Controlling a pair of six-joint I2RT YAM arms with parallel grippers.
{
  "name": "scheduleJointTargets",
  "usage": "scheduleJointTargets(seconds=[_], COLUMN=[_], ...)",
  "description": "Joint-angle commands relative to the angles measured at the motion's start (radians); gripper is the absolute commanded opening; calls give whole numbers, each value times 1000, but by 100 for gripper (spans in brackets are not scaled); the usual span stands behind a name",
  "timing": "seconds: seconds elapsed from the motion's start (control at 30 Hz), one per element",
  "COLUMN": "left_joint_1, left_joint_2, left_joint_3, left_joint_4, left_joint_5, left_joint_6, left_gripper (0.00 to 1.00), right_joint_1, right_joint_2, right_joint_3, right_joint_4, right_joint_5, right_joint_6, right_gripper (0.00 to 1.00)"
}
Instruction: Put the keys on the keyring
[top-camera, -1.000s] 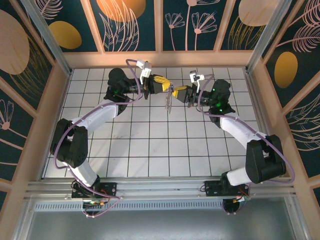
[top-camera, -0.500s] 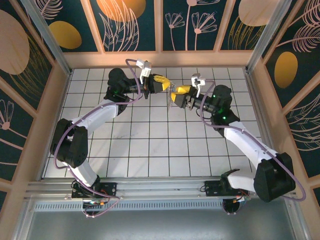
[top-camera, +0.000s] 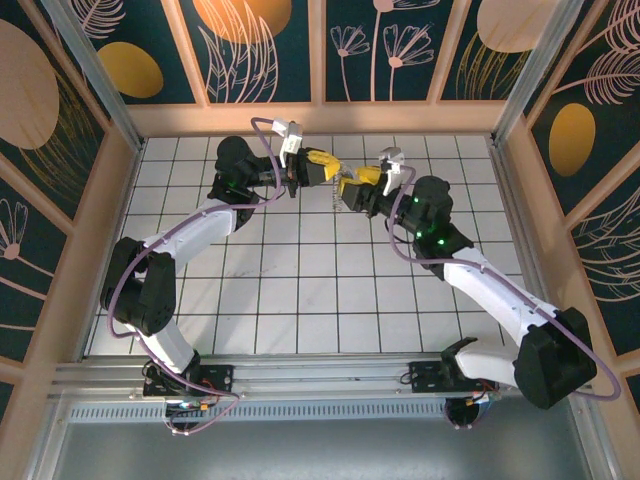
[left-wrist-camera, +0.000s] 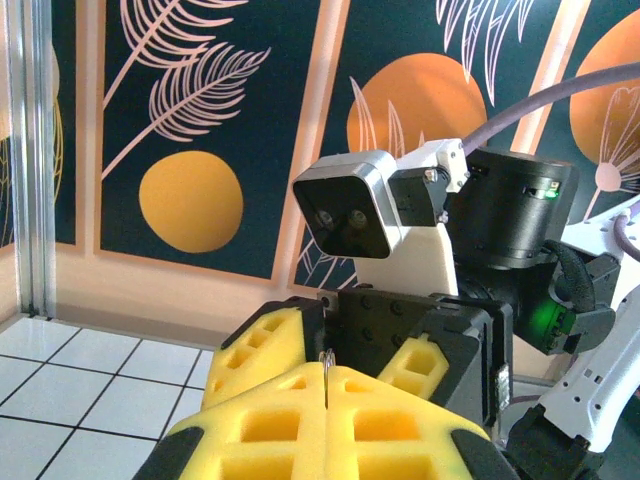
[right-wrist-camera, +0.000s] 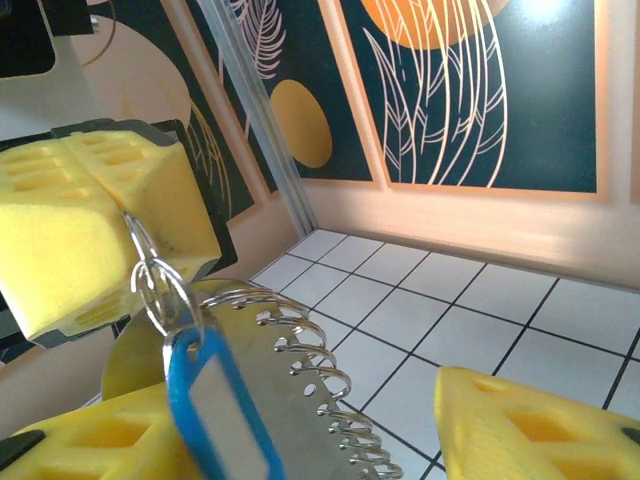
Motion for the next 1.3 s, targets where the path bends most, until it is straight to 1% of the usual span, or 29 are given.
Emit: scheduleJointTargets(seconds=[0.0, 0.23, 0.4, 0.47, 0.7, 0.83, 0.9, 1.07, 1.1, 1.27], left_joint_1=[-2, -2, -2, -2, -2, -2, -2, -2, -2, -2], left_joint_2=[4, 2, 2, 3, 4, 4, 4, 4, 4, 4], left_joint_3=[1, -4, -4, -4, -1, -1, -1, 1, 1, 3], left_joint_4=[53, 53, 53, 53, 58, 60, 61, 69, 71, 82], left_joint_5=[-6, -7, -6, -6, -7, -12, -15, -18, -19, -21], left_joint_6=[-14, -14, -14, -14, -18, -18, -19, -25, -26, -35], left_gripper=[0, 0, 0, 0, 0, 0, 0, 0, 0, 0], right_joint_1=[22, 27, 27, 27, 27, 27, 27, 27, 45, 57], right_joint_2=[6, 12, 15, 16, 11, 6, 5, 6, 6, 11], right_joint_3=[5, 23, 29, 32, 28, 24, 25, 28, 28, 41], right_joint_4=[8, 19, 19, 17, 3, -14, -24, -47, -51, -85], right_joint_5=[46, 86, 94, 93, 70, 35, 17, -11, -18, -54], right_joint_6=[-40, -52, -60, -63, -82, -101, -110, -127, -131, -160], right_gripper=[58, 56, 50, 46, 21, 6, 1, 0, 0, 0])
